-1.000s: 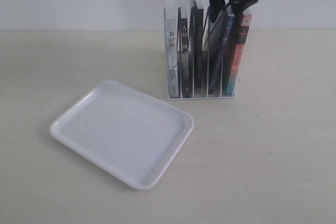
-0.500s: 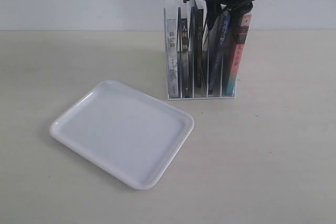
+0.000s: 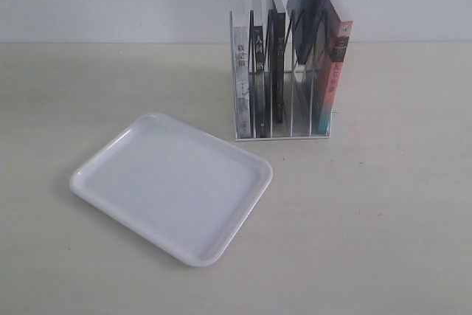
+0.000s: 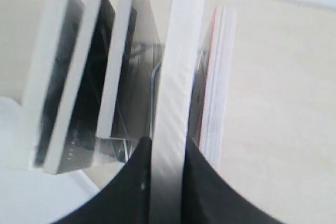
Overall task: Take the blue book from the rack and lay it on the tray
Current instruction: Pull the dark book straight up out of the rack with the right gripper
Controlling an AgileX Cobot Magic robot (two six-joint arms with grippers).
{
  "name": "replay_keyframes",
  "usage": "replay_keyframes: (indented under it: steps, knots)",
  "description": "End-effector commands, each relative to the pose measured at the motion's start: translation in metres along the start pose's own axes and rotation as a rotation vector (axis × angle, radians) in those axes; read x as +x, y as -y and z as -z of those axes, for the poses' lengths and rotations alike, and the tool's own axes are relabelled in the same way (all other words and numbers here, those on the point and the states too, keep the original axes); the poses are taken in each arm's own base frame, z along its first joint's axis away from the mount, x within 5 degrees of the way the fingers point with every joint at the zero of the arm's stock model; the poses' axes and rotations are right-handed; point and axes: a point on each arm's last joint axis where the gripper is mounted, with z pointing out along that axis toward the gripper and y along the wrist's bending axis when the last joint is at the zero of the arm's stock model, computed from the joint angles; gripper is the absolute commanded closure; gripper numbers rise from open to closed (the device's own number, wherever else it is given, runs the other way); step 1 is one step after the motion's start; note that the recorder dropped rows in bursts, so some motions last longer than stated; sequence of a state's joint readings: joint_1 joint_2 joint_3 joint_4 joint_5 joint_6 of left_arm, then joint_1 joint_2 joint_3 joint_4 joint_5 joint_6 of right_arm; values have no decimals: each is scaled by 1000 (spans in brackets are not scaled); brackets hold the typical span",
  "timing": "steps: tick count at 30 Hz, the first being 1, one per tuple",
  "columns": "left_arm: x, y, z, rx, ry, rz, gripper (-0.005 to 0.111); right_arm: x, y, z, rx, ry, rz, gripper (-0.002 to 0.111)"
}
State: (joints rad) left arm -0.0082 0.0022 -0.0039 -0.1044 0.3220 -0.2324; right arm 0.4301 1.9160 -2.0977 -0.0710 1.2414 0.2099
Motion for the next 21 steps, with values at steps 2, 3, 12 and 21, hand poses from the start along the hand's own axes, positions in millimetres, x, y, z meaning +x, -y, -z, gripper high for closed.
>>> replay_keyframes:
  steps: [2, 3, 12, 21]
  knots:
    - [0, 0, 0, 6, 6, 0, 101, -6, 4, 38, -4, 110, 8, 108]
    - [0, 0, 0, 6, 6, 0, 101, -6, 3, 38, -7, 109, 7, 108]
    - [0, 0, 0, 6, 6, 0, 101, -6, 3, 38, -7, 109, 7, 108]
    - [0, 0, 0, 6, 6, 0, 101, -6, 5, 57, -14, 149, 10, 108]
